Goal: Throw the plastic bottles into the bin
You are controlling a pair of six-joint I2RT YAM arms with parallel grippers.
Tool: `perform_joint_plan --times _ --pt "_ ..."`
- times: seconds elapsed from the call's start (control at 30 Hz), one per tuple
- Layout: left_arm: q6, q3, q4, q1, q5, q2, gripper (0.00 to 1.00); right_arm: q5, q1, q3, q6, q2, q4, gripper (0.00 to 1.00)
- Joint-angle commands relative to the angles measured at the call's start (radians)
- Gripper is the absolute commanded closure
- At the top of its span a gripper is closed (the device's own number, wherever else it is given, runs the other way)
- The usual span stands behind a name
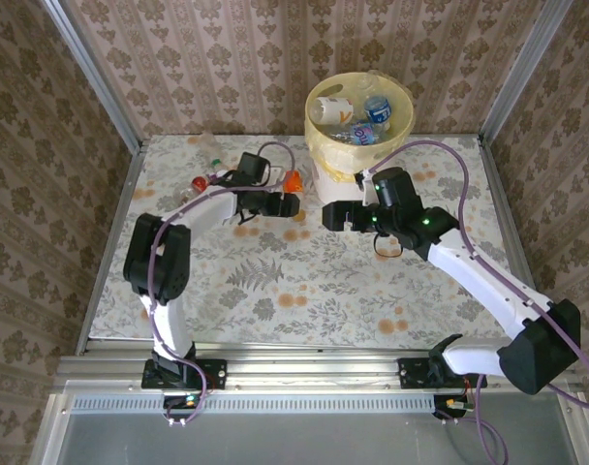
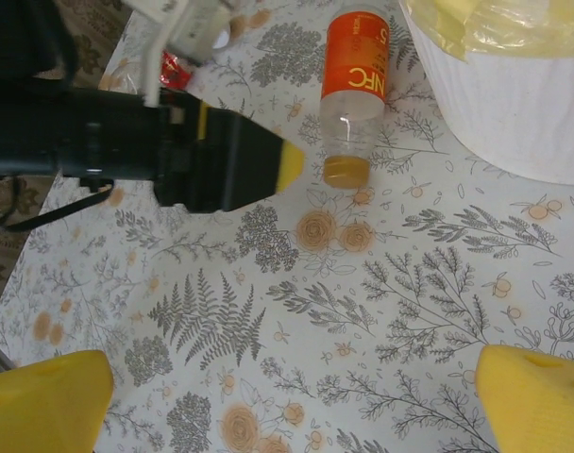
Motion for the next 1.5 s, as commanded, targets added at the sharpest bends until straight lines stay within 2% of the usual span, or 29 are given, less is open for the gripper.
perform_joint_plan --times 0.0,0.17,0.43,0.67,1.0,1.27,1.47 --pt "-0.083 0.050 0.038 -0.020 -0.052 0.051 0.21 0.024 -0.006 -0.021 -0.018 -0.031 -0.015 0.00" --pt "-0.147 0.079 0.062 -0.023 -0.103 0.114 0.21 0.024 -0.007 -0.038 -0.025 -0.054 -0.014 0.00" --pt "-0.209 0.107 0.099 -0.013 -0.145 0.153 0.14 0.027 -0.011 -0.066 -0.034 -0.089 -0.014 0.00" --pt "-0.238 0.172 0.107 -0.001 -0.121 0.184 0.11 0.028 -0.012 -0.086 -0.038 -0.101 -0.014 0.00" --pt "-0.260 0.314 -0.051 0.003 -0.153 0.279 0.15 0.028 -0.018 -0.097 -0.047 -0.121 -0.014 0.00" --pt "-0.193 0.450 -0.168 -0.008 -0.163 0.356 0.17 0.028 -0.023 -0.106 -0.051 -0.133 -0.011 0.00" --pt "-0.198 0.354 -0.132 -0.008 -0.156 0.337 0.25 0.028 -0.025 -0.112 -0.053 -0.144 -0.011 0.00"
